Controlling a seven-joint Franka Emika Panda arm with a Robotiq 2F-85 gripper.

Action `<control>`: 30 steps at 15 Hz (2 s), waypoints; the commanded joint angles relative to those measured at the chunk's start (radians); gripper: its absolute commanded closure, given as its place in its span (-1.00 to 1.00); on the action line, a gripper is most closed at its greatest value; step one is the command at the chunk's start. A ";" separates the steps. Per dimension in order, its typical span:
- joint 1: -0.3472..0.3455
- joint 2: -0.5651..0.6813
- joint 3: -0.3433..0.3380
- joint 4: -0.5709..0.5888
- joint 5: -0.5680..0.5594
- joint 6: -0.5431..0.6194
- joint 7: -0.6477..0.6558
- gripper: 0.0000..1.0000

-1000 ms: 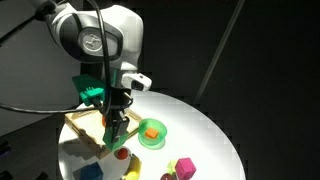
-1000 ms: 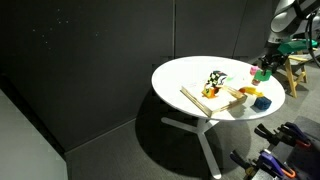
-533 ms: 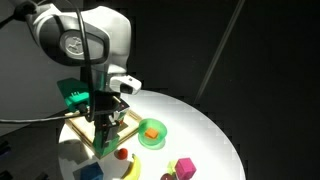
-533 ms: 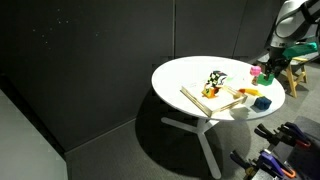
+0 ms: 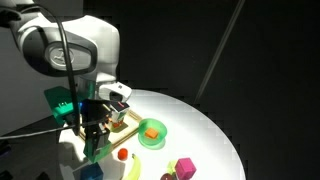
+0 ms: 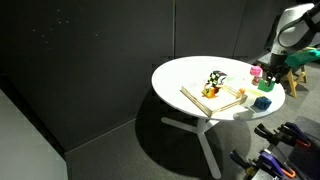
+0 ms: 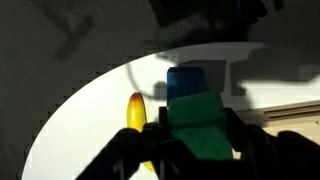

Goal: Pick up the lime green block and put it on the blue block

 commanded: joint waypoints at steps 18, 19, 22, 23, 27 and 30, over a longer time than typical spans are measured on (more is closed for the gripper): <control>-0.029 0.066 -0.031 -0.031 -0.033 0.094 0.028 0.37; -0.027 0.072 -0.031 -0.030 -0.032 0.102 0.029 0.37; -0.021 0.086 -0.031 -0.027 -0.030 0.121 0.032 0.37; -0.019 0.090 -0.031 -0.028 -0.031 0.126 0.033 0.37; -0.012 0.098 -0.034 -0.036 -0.040 0.141 0.035 0.37; -0.008 0.104 -0.036 -0.038 -0.049 0.143 0.037 0.37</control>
